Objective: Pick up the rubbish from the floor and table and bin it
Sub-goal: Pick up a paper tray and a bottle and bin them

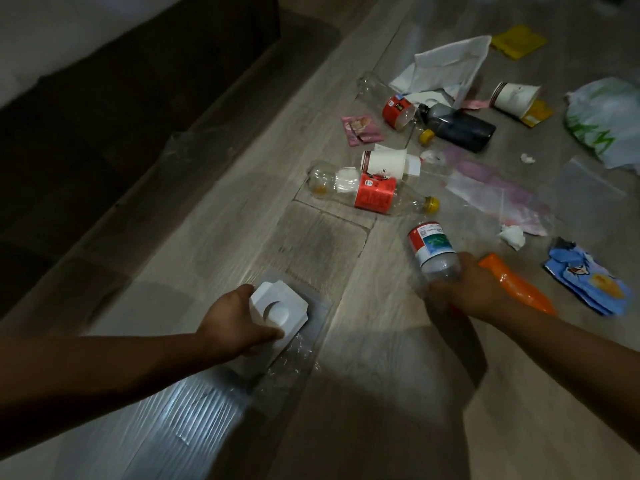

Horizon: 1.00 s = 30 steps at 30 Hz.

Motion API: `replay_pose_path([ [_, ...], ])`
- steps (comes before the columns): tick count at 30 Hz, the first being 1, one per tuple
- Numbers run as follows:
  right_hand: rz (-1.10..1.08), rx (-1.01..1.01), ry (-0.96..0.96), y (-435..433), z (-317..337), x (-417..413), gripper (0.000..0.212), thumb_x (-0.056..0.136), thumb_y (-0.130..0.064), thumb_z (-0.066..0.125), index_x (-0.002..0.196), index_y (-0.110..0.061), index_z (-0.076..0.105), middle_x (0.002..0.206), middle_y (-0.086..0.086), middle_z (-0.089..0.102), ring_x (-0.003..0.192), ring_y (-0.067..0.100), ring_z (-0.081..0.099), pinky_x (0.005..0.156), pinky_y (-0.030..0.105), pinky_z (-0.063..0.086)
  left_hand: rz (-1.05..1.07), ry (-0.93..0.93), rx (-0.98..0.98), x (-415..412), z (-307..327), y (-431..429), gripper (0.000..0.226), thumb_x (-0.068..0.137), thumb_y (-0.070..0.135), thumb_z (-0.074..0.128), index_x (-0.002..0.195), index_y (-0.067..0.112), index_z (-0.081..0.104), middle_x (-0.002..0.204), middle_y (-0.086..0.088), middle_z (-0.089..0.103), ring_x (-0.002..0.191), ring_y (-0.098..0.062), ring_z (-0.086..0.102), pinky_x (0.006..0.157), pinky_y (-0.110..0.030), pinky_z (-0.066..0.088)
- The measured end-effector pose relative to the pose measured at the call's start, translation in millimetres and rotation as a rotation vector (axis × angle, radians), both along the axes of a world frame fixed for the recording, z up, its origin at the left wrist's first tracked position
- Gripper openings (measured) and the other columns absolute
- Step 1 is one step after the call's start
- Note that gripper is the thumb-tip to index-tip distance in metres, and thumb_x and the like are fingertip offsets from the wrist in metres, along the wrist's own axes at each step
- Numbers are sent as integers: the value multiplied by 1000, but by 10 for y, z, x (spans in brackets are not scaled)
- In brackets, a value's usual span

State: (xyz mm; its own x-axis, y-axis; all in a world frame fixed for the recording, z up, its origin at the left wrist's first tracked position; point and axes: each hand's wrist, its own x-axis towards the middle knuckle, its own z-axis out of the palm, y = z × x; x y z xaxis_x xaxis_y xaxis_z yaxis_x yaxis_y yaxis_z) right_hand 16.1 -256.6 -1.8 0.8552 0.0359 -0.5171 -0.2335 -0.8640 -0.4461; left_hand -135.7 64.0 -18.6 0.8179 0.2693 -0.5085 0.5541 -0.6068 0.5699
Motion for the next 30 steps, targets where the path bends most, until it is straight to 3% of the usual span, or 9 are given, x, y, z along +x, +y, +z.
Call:
replay_pose_path([
  [3,-15,4,-55,24,130,-68,71,77,-35,73,133,-7,39,119,16,57,103,32,57,85,40,50,17,-7,14,69,87,-46,67,64,33,85,119,14,51,111,-2,60,101,-21,57,86,-36,53],
  [7,0,33,-114,30,361,-142,66,78,-42,73,131,-13,46,115,12,63,98,28,60,74,29,43,72,-65,-63,234,191,-126,58,68,29,83,117,18,53,104,4,58,96,-17,56,80,-28,47],
  [13,-134,174,-96,123,708,17,61,77,-46,71,128,-19,49,117,9,63,104,29,61,91,49,51,158,-189,-137,825,514,-169,55,68,28,83,114,22,55,101,8,57,92,-13,55,78,-27,45],
  [16,-187,234,-118,264,1042,160,57,74,-43,75,122,-23,50,99,-2,63,91,20,63,85,44,54,225,-217,-127,1133,904,-125,52,65,29,85,107,24,55,95,9,56,80,-8,53,64,-18,42],
  [18,-245,307,-130,351,1416,245,56,75,-40,75,122,-23,49,90,-9,59,83,14,61,80,38,53,228,-249,-110,1291,1317,-87,50,64,28,85,106,23,57,94,9,57,76,-5,52,59,-15,38],
  [22,-380,427,-161,450,2455,225,61,74,-40,76,126,-25,50,97,-6,60,82,13,60,75,31,50,296,-256,-117,1368,2404,-98,60,70,29,82,122,18,54,103,5,54,91,-15,51,77,-30,42],
  [25,-450,496,-243,391,3399,115,57,71,-39,78,121,-33,52,99,-15,60,86,2,60,65,20,45,326,-286,-147,1326,3319,-178,63,70,31,81,125,19,53,110,5,57,97,-15,52,84,-32,45],
  [27,-498,534,-232,314,4020,21,57,71,-36,79,122,-31,54,105,-8,64,89,7,64,65,22,48,344,-317,-160,1296,3965,-271,62,68,30,82,123,20,55,110,6,60,98,-15,55,85,-33,46],
  [30,-542,561,-186,198,4907,-135,56,73,-33,78,124,-29,54,96,-6,67,70,3,66,49,17,48,346,-324,-182,1231,4913,-475,59,68,27,82,121,22,56,104,10,59,95,-12,54,83,-29,44],
])
